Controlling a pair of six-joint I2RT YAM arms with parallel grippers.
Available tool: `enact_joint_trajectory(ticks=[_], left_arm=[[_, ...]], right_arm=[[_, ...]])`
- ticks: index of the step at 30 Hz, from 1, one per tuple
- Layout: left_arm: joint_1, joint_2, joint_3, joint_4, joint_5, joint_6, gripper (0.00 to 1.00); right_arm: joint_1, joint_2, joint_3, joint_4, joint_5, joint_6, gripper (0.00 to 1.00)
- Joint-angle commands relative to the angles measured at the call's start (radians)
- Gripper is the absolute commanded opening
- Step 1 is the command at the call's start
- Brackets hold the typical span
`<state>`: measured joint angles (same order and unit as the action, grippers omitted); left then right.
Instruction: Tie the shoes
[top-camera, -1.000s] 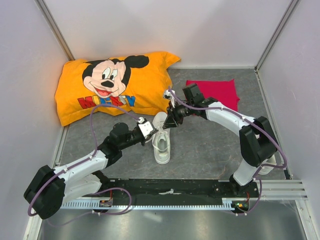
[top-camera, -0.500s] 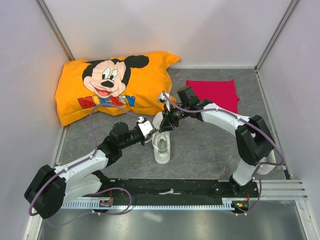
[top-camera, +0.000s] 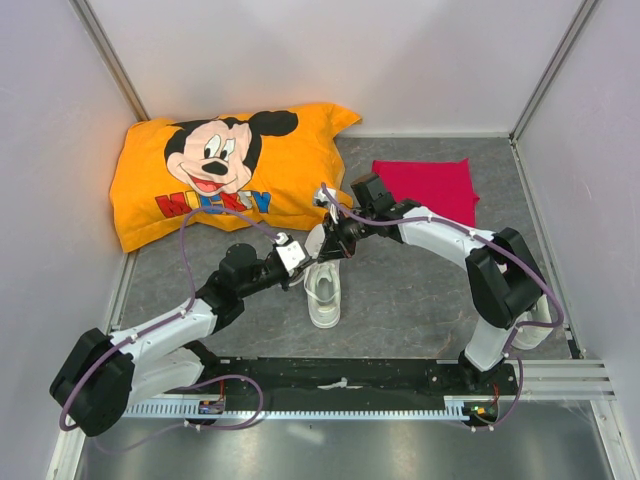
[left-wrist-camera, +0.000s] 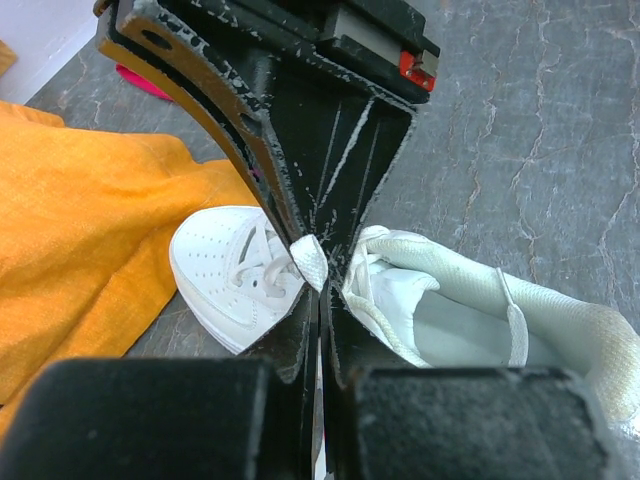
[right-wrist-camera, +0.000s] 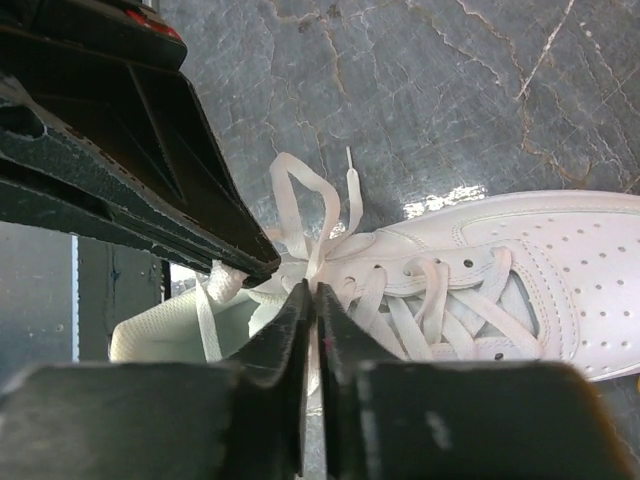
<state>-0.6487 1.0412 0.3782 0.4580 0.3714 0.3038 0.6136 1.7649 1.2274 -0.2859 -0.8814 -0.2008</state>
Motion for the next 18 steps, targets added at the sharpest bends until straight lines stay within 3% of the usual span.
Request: enact_joint_trajectory(ticks=[1,18], left_arm=[[0.009,0.005,0.024,0.042,0.024,-0.009,0.02],[0.018,-0.007,0.024,-0.012,0.119,0.05,0.02]], right_arm=[[0.005,-0.007,0.052,0.022,-0.008,-0.019,0.03],[-0.04,-0.051,0.038,0.057,-0.019,0.101,0.0]])
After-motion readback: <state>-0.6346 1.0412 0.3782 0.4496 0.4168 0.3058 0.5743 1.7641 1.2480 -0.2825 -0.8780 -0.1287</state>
